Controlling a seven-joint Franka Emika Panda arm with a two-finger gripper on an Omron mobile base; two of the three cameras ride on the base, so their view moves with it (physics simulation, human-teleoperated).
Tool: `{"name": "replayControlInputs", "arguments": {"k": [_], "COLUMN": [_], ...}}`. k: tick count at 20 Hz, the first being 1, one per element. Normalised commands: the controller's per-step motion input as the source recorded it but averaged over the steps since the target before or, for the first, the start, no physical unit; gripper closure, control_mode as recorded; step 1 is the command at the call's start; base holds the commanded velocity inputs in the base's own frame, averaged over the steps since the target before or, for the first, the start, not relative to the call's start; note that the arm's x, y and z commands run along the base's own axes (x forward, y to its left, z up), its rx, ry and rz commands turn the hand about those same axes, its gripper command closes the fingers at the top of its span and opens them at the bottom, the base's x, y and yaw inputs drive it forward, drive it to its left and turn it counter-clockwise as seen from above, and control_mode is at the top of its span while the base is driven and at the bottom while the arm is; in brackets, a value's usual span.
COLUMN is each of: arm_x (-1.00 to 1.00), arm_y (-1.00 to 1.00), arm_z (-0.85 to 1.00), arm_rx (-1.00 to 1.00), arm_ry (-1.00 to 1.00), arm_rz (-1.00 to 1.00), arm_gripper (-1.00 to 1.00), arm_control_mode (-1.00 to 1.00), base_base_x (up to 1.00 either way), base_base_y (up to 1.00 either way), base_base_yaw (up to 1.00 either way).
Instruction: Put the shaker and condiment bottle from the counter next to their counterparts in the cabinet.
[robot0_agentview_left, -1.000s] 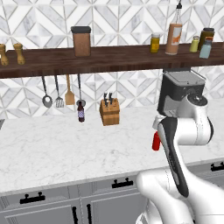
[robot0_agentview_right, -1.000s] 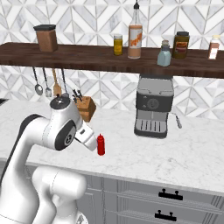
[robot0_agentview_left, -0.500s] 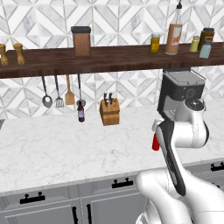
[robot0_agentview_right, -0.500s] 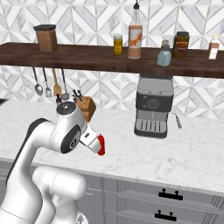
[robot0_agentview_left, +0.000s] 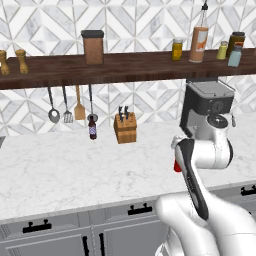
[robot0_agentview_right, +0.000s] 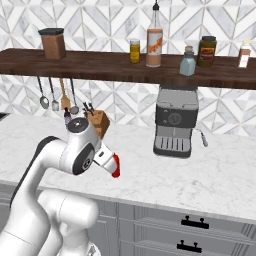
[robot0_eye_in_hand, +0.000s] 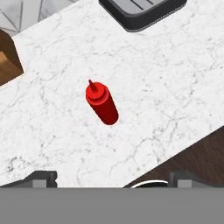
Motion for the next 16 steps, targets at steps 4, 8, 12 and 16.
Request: {"name": "replayControlInputs", "arguments": {"k": [4, 8, 12, 16], "arm_x": [0.09, 0.15, 0.34, 0.04], "arm_y": [0.00, -0.03, -0.08, 0.00], "arm_z": [-0.02, -0.02, -0.01, -0.05], "arm_rx": [0.00, 0.00, 0.00, 0.00], "arm_ry": [0.00, 0.00, 0.00, 0.01], "arm_rz": [0.00, 0.00, 0.00, 0.00], "arm_gripper": [-1.00, -1.00, -1.00, -1.00], "arm_control_mode": [-1.00, -1.00, -1.00, -1.00], "base_base_x": [0.00, 0.00, 0.00, 0.00], "base_base_y": [0.00, 0.00, 0.00, 0.00], "base_base_yaw": [0.00, 0.00, 0.00, 0.00]}}
